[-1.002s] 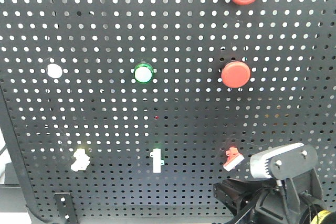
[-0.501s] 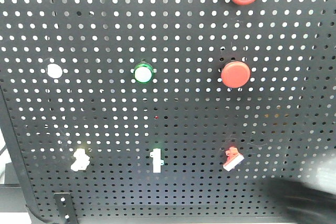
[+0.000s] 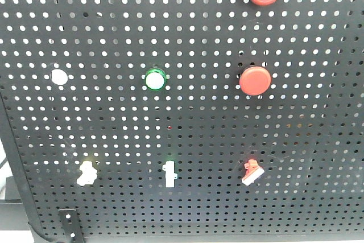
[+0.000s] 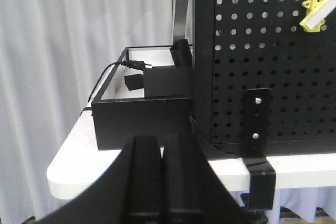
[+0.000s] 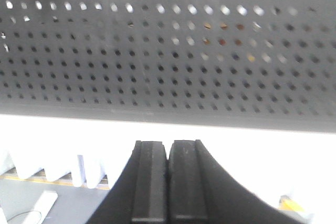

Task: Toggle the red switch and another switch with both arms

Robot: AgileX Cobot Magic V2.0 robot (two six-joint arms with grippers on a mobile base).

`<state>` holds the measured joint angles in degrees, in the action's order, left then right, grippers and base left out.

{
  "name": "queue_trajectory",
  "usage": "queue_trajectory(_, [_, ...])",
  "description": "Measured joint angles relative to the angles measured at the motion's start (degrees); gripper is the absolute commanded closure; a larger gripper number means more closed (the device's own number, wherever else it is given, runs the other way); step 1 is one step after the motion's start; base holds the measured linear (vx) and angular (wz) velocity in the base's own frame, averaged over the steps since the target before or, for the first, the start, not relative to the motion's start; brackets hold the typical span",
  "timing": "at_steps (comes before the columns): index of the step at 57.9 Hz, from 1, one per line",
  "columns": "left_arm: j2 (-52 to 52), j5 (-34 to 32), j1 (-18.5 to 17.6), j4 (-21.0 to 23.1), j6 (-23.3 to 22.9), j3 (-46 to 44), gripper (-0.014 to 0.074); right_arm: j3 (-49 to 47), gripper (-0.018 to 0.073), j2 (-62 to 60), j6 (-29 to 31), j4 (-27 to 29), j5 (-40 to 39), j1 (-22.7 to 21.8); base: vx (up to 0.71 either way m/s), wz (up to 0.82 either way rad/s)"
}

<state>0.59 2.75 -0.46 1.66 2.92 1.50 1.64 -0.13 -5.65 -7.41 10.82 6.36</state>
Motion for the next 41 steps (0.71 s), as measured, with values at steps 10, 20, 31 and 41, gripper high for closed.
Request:
queue_trajectory(10, [0.0, 0.1, 0.0, 0.0, 0.0, 0.0, 0.0594, 0.1, 0.0566, -0.5, 0.0, -0.1, 3.0, -0.4, 0.0, 0.0])
queue_trajectory(20, [0.0, 0.1, 0.0, 0.0, 0.0, 0.0, 0.0594, 0.1, 0.0566, -0.6, 0.0, -1.0, 2.2, -0.4, 0.0, 0.0])
queue_trajectory(31, [0.0, 0.1, 0.0, 0.0, 0.0, 0.0, 0.0594, 0.1, 0.0566, -0.6, 0.0, -1.5, 0.0, -3.4, 0.0, 0.0])
queue_trajectory(41, [0.0, 0.1, 0.0, 0.0, 0.0, 0.0, 0.0594, 0.1, 0.0566, -0.6, 0.0, -1.4, 0.3, -4.8, 0.0, 0.0])
